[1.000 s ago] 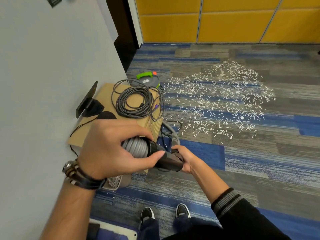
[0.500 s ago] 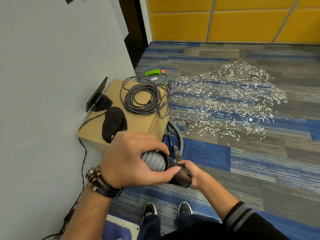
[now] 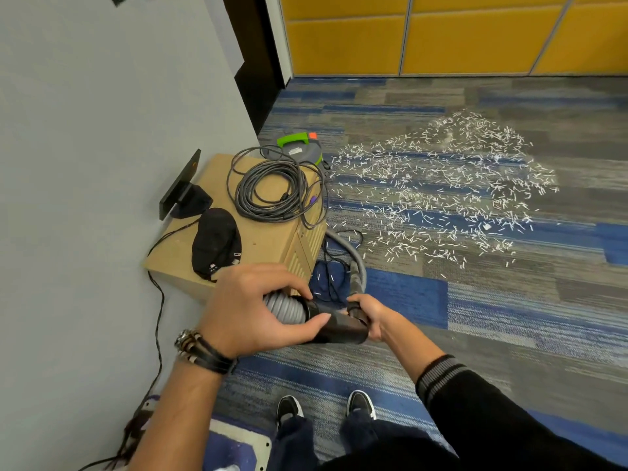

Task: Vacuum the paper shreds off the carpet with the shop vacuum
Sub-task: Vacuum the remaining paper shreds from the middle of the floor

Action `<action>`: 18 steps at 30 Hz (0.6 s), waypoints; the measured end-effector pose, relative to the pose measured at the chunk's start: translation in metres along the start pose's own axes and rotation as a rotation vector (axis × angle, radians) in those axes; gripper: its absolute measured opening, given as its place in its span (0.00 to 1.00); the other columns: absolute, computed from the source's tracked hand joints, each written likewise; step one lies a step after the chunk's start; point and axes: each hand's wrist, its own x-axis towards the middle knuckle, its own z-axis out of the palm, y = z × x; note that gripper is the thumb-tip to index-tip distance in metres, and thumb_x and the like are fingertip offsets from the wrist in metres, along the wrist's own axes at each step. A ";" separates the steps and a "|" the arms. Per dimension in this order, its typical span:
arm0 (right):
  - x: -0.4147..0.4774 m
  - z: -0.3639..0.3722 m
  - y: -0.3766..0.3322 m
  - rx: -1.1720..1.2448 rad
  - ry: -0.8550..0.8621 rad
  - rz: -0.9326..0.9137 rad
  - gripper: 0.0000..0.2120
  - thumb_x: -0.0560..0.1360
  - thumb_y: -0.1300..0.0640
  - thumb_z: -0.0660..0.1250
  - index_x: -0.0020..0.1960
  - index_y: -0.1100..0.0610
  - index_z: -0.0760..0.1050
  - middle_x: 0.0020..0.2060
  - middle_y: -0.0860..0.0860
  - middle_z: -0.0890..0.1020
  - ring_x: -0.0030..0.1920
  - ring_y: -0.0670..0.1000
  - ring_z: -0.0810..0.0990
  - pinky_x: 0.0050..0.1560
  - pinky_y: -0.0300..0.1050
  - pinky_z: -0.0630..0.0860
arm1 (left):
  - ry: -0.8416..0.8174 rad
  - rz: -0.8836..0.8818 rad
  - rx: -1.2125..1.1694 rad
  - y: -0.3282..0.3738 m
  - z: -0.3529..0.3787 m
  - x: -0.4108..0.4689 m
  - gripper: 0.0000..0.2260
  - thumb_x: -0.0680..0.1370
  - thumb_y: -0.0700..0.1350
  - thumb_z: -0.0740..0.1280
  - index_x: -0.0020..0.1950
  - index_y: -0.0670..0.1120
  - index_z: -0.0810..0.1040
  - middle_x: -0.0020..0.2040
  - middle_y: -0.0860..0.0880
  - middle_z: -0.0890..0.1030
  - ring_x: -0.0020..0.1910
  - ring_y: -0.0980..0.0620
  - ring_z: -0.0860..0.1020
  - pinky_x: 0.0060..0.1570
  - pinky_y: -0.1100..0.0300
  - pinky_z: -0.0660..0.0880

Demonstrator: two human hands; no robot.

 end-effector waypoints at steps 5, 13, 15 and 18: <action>-0.001 -0.002 0.013 0.024 -0.047 0.022 0.10 0.80 0.55 0.59 0.57 0.60 0.68 0.32 0.56 0.80 0.29 0.53 0.79 0.32 0.41 0.78 | 0.049 0.037 -0.009 0.009 -0.010 0.003 0.14 0.71 0.57 0.78 0.41 0.46 0.87 0.39 0.57 0.84 0.37 0.62 0.80 0.39 0.62 0.79; -0.009 0.006 -0.007 0.077 -0.105 -0.018 0.12 0.79 0.53 0.61 0.56 0.60 0.71 0.39 0.58 0.81 0.34 0.56 0.80 0.37 0.45 0.80 | 0.090 0.101 0.078 0.016 -0.031 0.012 0.15 0.72 0.57 0.78 0.43 0.45 0.87 0.39 0.56 0.84 0.37 0.61 0.81 0.42 0.67 0.77; -0.001 0.010 -0.005 0.024 -0.044 -0.018 0.13 0.79 0.53 0.62 0.59 0.60 0.71 0.40 0.58 0.80 0.35 0.56 0.79 0.38 0.46 0.79 | 0.048 0.078 0.067 0.011 -0.021 0.014 0.15 0.72 0.58 0.78 0.43 0.46 0.87 0.39 0.57 0.84 0.37 0.62 0.80 0.40 0.64 0.78; 0.005 0.011 0.004 0.034 -0.018 0.005 0.14 0.79 0.54 0.61 0.61 0.59 0.70 0.41 0.59 0.79 0.35 0.57 0.79 0.37 0.45 0.79 | 0.012 0.031 0.001 0.007 -0.011 0.012 0.15 0.72 0.59 0.78 0.42 0.47 0.86 0.39 0.58 0.84 0.38 0.63 0.80 0.38 0.60 0.79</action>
